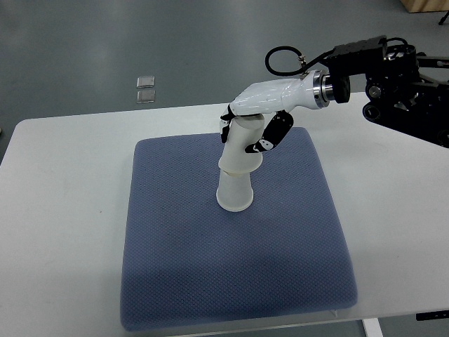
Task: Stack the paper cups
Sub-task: 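Lower the held cup onto the upside-down cup on the pad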
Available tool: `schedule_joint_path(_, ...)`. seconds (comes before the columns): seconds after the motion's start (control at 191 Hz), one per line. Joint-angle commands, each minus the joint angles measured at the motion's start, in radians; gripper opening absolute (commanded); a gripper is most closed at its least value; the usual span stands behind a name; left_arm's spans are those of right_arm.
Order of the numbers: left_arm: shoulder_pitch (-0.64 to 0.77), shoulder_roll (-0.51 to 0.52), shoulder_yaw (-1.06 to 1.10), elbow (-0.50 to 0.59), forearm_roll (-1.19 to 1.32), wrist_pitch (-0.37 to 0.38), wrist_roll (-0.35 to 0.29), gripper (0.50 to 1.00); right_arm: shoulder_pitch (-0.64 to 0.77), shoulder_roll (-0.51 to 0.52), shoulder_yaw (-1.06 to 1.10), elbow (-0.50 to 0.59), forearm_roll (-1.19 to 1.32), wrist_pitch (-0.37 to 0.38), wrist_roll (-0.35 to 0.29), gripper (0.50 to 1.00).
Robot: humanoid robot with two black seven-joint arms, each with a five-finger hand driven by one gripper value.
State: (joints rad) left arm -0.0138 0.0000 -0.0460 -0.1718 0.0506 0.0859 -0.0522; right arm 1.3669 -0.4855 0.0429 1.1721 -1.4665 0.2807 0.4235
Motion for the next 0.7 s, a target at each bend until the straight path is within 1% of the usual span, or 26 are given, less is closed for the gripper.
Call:
schedule_joint_path(0.0,0.000,0.000,0.000,0.000,0.000,0.000,0.000,1.000,-0.005,0.001,0.000,0.000,0.000,0.000,0.000,0.588)
schedule_joint_path(0.35,0.000,0.000,0.000,0.000,0.000,0.000,0.000,1.000,-0.034,0.007,0.002,-0.008,-0.003,-0.012,-0.003,0.590)
schedule_joint_path(0.695,0.000,0.000,0.000,0.000,0.000,0.000,0.002,1.000,-0.003,-0.005,0.002,-0.005,0.006,0.003,0.000,0.592)
